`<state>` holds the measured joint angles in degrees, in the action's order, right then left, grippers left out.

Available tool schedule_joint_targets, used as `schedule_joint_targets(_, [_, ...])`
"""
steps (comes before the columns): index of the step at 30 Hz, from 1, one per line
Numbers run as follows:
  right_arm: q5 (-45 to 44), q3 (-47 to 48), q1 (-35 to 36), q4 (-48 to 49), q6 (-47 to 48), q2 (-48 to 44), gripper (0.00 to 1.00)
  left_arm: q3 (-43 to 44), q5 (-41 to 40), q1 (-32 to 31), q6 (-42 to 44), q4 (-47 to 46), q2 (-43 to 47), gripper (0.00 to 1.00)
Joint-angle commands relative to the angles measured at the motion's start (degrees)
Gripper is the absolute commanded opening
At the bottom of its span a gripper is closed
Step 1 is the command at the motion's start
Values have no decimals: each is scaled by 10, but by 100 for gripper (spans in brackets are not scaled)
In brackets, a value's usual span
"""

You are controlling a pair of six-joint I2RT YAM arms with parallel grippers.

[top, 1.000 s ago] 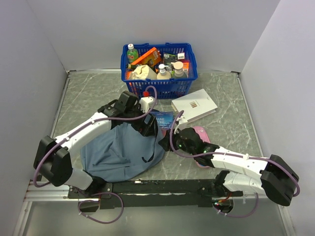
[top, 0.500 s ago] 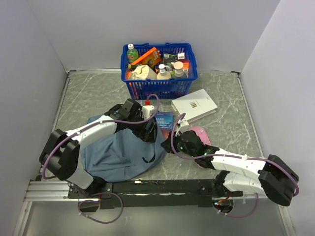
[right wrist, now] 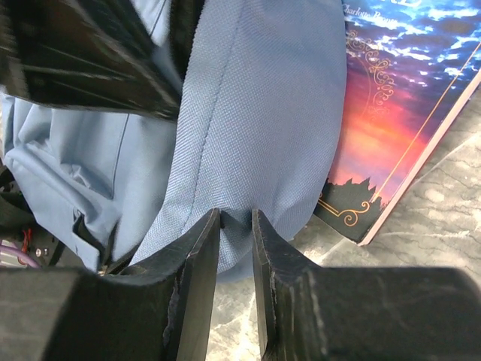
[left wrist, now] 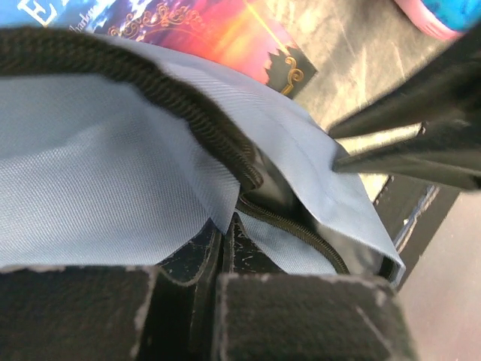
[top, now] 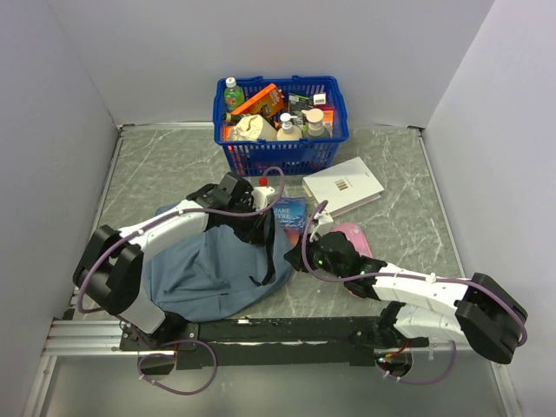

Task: Pack the student bag
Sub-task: Unzip the student bag at the center of the board, then pick up the book from the center of the board.

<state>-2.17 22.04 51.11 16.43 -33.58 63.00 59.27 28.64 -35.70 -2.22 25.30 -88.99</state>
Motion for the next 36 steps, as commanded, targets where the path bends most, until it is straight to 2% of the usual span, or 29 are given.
schedule_joint_targets(1, [-12,-10,-3,-8,-2,-8,30,67,34,3,107,87,66,1])
schedule_joint_targets(5, [1,-22,-3,-6,-2,-9,30,155,64,12,229,227,98,1])
schedule_joint_targets(6, [2,-21,-3,-9,-1,-8,30,168,72,18,276,292,101,1])
schedule_joint_targets(11, [13,-14,-1,-10,-3,15,32,181,125,77,373,406,110,1])
schedule_joint_targets(12, [11,-10,-2,-12,-4,19,35,172,124,78,379,411,113,1])
schedule_joint_targets(13, [3,-4,-3,-20,-4,21,50,162,123,78,383,412,116,1])
schedule_joint_targets(14, [-9,13,-5,-48,-4,18,59,139,122,78,386,408,120,1])
schedule_joint_targets(16, [-44,40,-19,-78,2,-11,71,117,121,78,379,380,132,1])
schedule_joint_targets(20, [-16,79,-116,-102,5,-56,80,120,128,78,409,402,123,1])
schedule_joint_targets(23, [33,113,-217,-140,-10,-47,79,176,128,79,447,457,102,1])
schedule_joint_targets(27, [96,140,-347,-158,-21,-9,75,221,97,79,466,478,109,1])
schedule_joint_targets(32, [141,151,-446,-141,-33,24,72,219,88,78,467,494,116,1])
schedule_joint_targets(36, [119,180,-499,-157,-40,69,70,191,96,78,462,478,122,1])
